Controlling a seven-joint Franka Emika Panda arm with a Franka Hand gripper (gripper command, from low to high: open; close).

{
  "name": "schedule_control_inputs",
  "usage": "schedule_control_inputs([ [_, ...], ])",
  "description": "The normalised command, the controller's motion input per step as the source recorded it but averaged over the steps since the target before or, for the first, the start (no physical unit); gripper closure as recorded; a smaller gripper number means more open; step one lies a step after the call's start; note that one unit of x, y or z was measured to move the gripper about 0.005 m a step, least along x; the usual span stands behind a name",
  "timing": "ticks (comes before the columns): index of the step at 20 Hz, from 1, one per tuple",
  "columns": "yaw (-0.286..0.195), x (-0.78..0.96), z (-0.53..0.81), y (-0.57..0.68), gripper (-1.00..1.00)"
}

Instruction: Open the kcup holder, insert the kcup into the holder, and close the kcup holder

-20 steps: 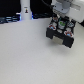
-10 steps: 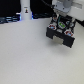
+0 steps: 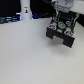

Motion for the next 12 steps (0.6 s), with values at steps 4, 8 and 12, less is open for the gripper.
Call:
schedule_control_inputs([
  [4, 0.042, 0.55, 0.26, -0.45, -1.00],
  [8, 0.031, 0.60, 0.19, -0.45, -1.00],
  [12, 0.028, 0.61, 0.10, -0.44, -1.00],
])
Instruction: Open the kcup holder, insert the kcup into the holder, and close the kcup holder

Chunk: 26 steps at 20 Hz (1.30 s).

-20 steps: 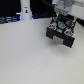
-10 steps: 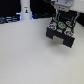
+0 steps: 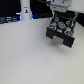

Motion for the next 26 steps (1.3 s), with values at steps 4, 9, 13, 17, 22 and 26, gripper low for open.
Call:
schedule_control_inputs([
  [4, 0.034, 0.69, 0.04, -0.36, -1.00],
  [9, 0.046, 0.72, -0.02, -0.16, -1.00],
  [13, 0.060, 0.72, -0.05, -0.01, -1.00],
  [17, 0.123, 0.38, -0.22, 0.18, -1.00],
  [22, 0.175, 0.02, -0.22, 0.21, -1.00],
  [26, 0.261, -0.10, -0.21, 0.04, -1.00],
])
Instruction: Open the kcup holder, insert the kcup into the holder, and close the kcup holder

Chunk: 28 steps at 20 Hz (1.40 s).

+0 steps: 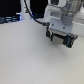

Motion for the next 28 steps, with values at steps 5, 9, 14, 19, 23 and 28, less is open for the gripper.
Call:
schedule_control_inputs([
  [5, 0.258, -0.33, -0.15, 0.05, -1.00],
  [9, 0.203, -0.50, -0.01, 0.21, -1.00],
  [14, 0.131, -0.62, 0.01, 0.38, -1.00],
  [19, 0.108, -0.61, 0.01, 0.46, -1.00],
  [23, 0.093, -0.52, 0.05, 0.54, -1.00],
  [28, 0.077, -0.54, 0.06, 0.59, -1.00],
])
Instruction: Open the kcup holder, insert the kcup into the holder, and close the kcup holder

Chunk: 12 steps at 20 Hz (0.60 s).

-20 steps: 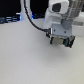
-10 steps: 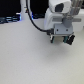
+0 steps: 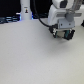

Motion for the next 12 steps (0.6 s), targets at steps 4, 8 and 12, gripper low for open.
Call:
schedule_control_inputs([
  [4, 0.080, -0.62, 0.01, 0.54, -1.00],
  [8, 0.067, -0.78, 0.00, 0.46, -1.00],
  [12, 0.053, -0.89, -0.01, 0.43, -1.00],
])
